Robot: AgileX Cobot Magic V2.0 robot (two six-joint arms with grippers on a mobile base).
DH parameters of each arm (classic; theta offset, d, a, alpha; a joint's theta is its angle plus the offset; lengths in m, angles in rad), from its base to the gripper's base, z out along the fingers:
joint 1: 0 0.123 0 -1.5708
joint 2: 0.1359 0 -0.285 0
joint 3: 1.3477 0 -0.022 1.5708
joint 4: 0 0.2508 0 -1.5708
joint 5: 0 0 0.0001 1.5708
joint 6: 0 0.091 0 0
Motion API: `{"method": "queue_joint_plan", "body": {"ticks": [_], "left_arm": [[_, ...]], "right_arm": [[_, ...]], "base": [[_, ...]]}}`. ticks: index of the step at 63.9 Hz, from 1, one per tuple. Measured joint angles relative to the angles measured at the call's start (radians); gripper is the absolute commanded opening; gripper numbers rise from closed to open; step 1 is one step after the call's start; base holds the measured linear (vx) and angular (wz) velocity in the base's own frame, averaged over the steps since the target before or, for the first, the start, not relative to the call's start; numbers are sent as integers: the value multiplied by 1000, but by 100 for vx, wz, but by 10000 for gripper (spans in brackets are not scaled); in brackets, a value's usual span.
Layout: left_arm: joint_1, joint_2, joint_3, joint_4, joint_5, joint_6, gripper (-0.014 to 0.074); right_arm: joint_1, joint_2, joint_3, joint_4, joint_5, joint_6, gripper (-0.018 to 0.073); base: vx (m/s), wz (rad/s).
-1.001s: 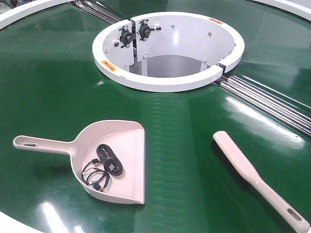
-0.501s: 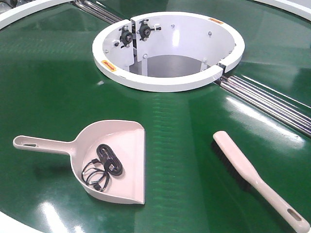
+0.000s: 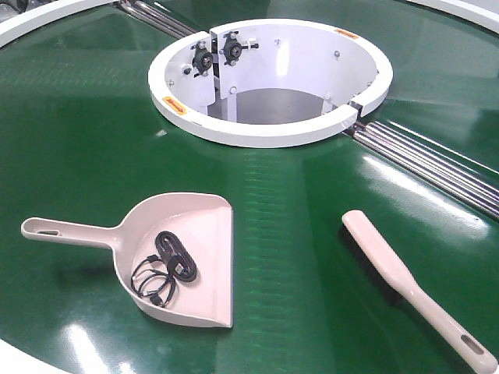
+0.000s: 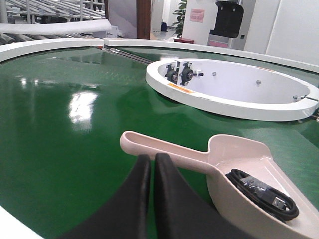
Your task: Clean and inspect green conveyor with broom and dustpan
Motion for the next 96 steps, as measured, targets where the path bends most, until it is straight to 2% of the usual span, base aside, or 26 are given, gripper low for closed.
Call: {"method": "queue_joint_plan", "body": {"ticks": [40,49,61,69,86,96], "left_arm": [[0,0,0,0,0,-3,-7],[0,0,0,0,1,-3,-7],[0,0,0,0,1,-3,-7],[0,0,0,1,1,-4,-7],[0,0,0,1,1,-4,-7],[0,0,0,2,1,-4,-7]], "right_arm": [[0,0,1,-6,-1,-1,-10],[-3,0,26,-125,-25,13,-10],[-3,0,120,-380,-75,187,-10],[-4,0,197,-491,-147,276,-10],[-4,-8,222,-514,-274,290,-10],[-4,-8,222,-445,-283,258,-10]], "base": [[0,0],[0,0],[0,0],[0,0],[0,0],[0,0]]}}
